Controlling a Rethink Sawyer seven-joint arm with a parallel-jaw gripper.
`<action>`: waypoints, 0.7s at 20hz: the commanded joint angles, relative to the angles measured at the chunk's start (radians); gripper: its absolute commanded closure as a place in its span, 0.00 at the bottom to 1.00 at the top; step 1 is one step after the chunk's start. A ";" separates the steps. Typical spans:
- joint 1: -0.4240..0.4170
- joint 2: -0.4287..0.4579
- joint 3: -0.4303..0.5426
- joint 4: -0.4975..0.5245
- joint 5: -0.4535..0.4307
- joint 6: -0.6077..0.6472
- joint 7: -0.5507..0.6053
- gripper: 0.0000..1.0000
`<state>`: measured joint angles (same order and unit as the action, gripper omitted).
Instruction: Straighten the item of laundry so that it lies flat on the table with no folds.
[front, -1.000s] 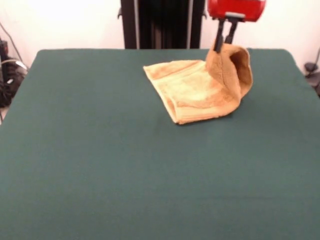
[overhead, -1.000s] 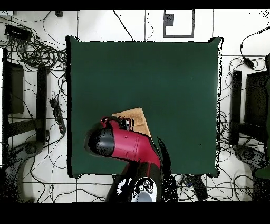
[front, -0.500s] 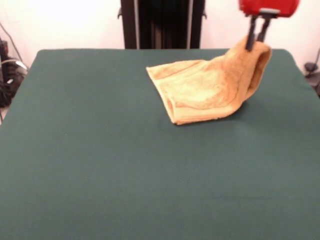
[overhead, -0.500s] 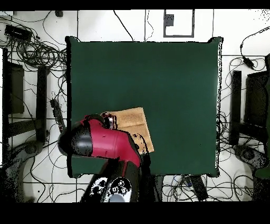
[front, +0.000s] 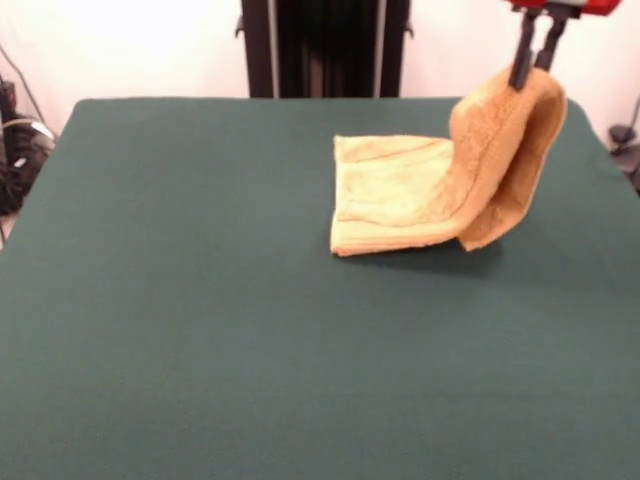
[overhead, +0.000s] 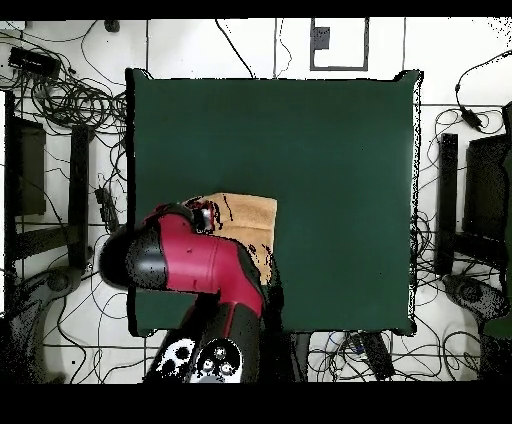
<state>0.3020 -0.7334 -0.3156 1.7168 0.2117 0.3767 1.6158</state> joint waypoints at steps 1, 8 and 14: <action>-0.104 0.045 0.102 -0.209 -0.024 0.278 0.038 1.00; -0.161 0.103 0.145 -0.254 -0.024 0.377 0.063 1.00; -0.198 0.077 0.153 -0.165 -0.026 0.283 0.063 1.00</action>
<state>0.1247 -0.7037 -0.3092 1.5281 0.2102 0.6549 1.6158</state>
